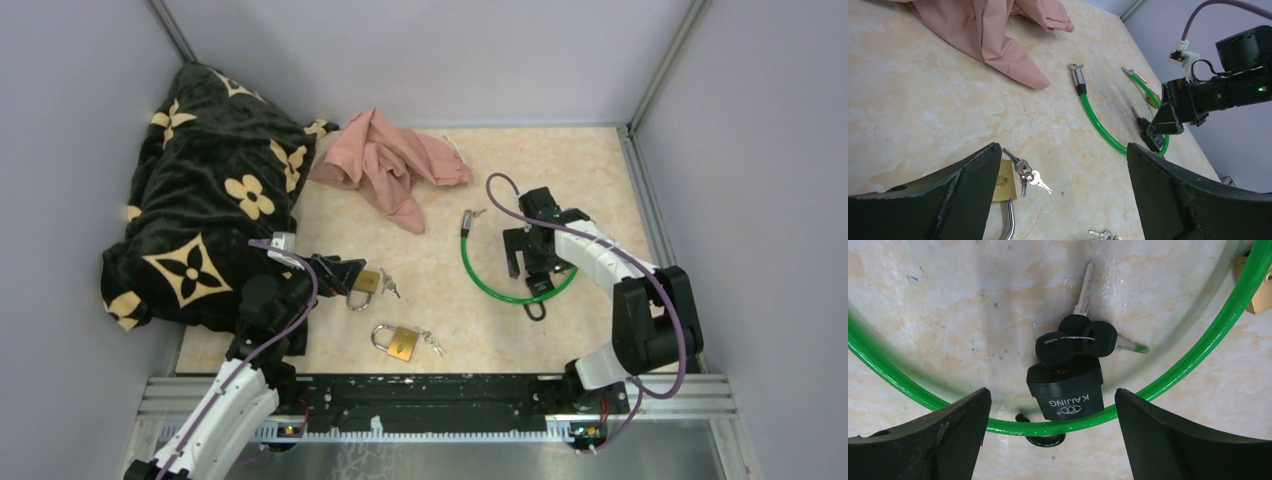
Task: Lock with the key
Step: Pick up the lock from the center of the board.
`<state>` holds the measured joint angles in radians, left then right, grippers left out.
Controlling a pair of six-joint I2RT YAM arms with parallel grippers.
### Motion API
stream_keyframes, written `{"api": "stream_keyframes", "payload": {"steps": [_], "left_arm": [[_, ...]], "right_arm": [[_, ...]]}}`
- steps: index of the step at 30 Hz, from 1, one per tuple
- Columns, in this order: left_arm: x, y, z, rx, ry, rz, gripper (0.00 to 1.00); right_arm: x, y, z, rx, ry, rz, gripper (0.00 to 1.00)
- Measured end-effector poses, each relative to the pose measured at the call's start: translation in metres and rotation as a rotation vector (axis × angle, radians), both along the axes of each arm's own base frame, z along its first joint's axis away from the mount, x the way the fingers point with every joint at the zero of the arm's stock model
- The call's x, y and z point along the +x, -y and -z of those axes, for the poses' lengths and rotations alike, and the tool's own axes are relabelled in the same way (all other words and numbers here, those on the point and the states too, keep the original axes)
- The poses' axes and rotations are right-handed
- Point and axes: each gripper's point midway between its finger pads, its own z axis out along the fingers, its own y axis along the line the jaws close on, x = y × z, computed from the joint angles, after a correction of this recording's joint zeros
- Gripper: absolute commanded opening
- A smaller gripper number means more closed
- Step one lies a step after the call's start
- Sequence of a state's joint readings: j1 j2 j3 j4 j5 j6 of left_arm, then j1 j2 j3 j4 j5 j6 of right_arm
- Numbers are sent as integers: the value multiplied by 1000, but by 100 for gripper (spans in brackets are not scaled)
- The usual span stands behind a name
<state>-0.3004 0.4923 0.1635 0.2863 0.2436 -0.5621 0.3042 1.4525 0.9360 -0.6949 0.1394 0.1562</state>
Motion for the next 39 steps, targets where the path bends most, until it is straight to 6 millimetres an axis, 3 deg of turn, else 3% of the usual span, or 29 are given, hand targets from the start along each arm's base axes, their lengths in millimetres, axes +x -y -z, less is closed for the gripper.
{"api": "stream_keyframes", "payload": {"steps": [2,12,20,22,26,28,35,39], "left_arm": [[0,0,-2,-6,8,1,98],[-1,1,-6,-18,24,5,98],[-2,1,-6,-23,26,8,98],[-2,1,-5,-22,23,8,98],[-2,2,-5,-22,23,10,98],[-2,2,-5,-22,22,10,98],[-2,1,-5,-22,25,9,99],[-2,2,-6,-23,27,9,99]], "right_arm": [[-5,3,5,-16,-32,-2,85],[-18,15,30,-41,-161,9,79],[-23,14,42,-28,-231,-12,65],[-23,13,42,-27,-242,-19,53],[-23,14,41,-34,-254,-27,14],[-23,14,42,-32,-256,-36,0],[-19,10,39,-17,-233,-78,0],[-5,-4,17,20,-96,-141,0]]}}
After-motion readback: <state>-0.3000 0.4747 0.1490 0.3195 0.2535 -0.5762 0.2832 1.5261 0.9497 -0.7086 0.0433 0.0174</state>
